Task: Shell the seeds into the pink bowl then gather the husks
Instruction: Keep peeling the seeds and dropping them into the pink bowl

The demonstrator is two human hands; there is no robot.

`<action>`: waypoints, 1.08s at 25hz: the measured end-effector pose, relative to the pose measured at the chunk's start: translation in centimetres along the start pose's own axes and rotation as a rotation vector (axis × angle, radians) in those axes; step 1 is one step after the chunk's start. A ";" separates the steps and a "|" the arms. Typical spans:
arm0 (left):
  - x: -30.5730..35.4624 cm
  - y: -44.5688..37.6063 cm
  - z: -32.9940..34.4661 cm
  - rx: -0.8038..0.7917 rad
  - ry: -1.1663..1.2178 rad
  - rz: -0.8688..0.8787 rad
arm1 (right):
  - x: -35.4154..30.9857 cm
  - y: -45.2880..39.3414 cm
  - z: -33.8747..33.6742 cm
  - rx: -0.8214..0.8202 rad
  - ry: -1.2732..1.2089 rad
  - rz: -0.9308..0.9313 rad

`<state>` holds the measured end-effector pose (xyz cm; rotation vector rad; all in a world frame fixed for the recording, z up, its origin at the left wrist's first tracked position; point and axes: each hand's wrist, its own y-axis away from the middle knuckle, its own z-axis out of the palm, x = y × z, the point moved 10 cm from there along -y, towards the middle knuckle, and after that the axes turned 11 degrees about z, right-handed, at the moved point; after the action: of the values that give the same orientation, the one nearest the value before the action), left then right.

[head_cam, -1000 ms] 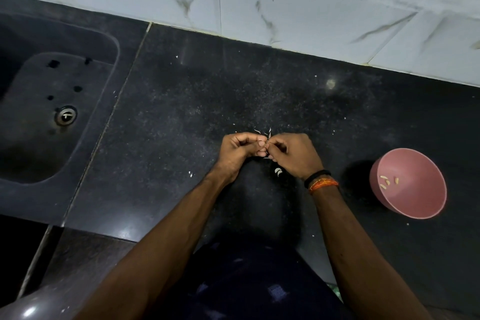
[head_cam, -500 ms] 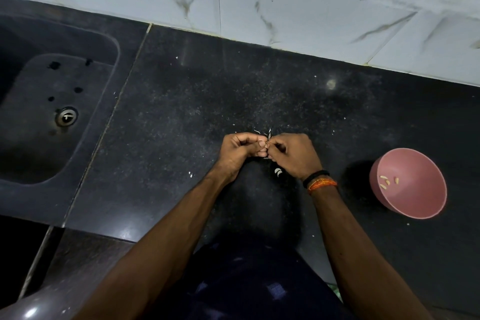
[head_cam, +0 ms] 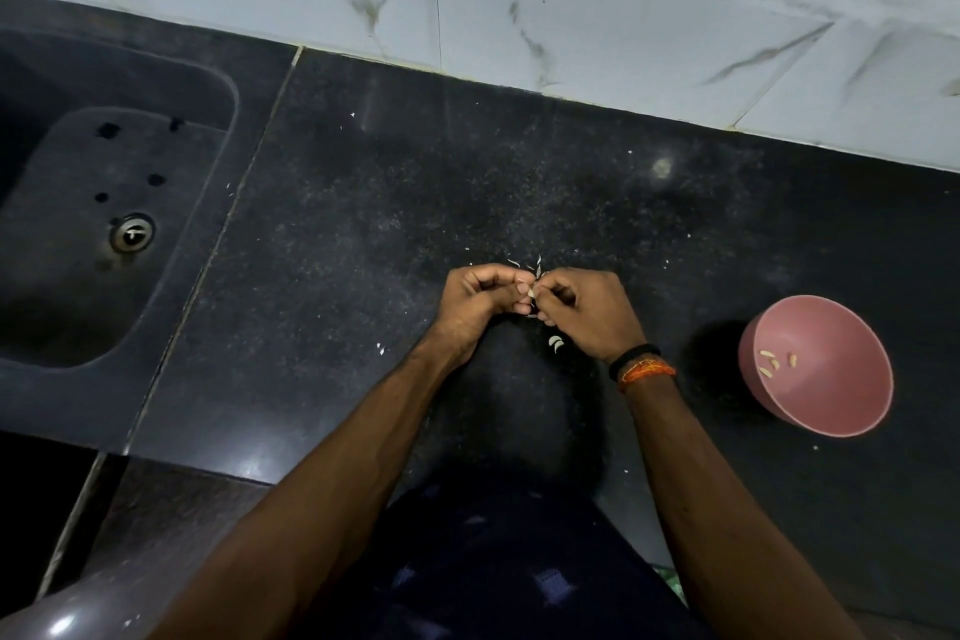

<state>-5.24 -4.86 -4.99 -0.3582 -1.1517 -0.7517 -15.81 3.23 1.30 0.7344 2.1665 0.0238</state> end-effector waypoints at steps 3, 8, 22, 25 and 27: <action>0.0 0.1 -0.1 -0.002 -0.001 0.006 | 0.0 0.0 0.1 -0.012 -0.006 0.010; 0.2 0.1 0.0 -0.001 0.022 0.030 | 0.6 -0.2 0.3 0.006 -0.065 0.082; 0.6 0.1 0.1 0.007 0.082 0.059 | 1.1 0.0 0.3 -0.013 -0.209 0.171; 0.6 0.2 0.1 0.010 0.085 0.057 | 1.4 0.1 0.2 -0.006 -0.257 0.206; 0.6 0.2 0.0 0.009 0.075 0.065 | 1.6 0.1 0.1 0.004 -0.265 0.214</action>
<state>-4.98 -4.94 -4.45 -0.3554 -1.0680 -0.6977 -16.43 4.14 0.11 0.9157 1.8308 0.0316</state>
